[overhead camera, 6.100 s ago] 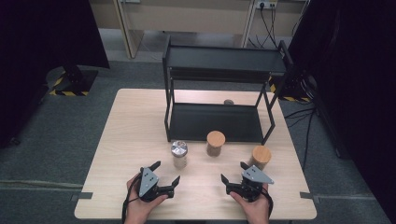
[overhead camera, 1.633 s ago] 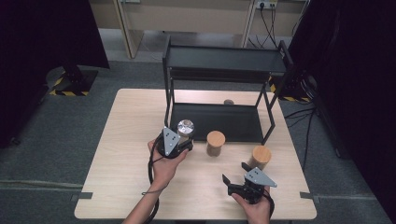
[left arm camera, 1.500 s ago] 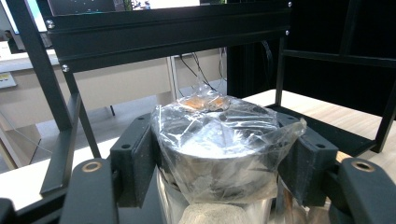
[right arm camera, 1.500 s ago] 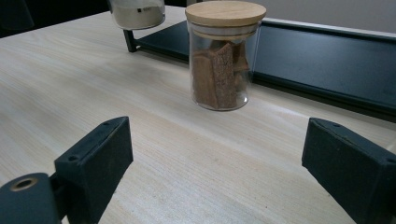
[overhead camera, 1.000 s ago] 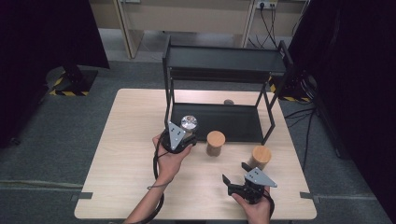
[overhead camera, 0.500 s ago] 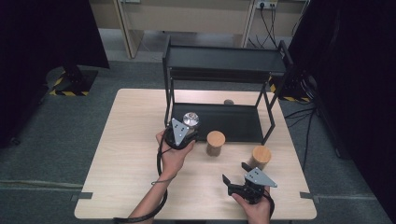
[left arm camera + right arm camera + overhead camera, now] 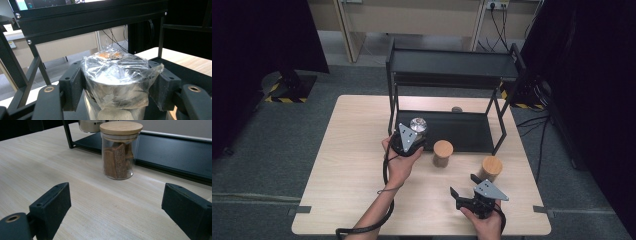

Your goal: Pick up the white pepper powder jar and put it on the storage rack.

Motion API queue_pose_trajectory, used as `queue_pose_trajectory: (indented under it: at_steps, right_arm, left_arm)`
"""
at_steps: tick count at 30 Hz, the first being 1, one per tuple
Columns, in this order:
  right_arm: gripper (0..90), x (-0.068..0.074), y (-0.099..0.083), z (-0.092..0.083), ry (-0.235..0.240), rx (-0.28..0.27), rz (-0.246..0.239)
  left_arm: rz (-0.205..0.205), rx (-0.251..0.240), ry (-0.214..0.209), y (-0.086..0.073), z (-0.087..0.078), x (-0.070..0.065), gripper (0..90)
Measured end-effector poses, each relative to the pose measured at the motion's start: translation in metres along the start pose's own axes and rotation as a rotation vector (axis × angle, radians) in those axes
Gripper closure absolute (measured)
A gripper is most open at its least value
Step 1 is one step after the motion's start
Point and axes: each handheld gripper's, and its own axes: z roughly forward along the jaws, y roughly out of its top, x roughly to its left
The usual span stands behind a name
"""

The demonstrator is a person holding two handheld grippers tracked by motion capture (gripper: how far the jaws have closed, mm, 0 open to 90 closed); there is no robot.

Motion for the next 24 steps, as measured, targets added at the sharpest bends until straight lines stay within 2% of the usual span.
queue_pose_trajectory:
  at_steps: [24]
  right_arm:
    - [9.1, 0.0, 0.0, 0.0, 0.0, -0.004, 0.0]
  left_arm:
    - [-0.013, 0.021, 0.018, -0.005, 0.02, 0.001, 34.9]
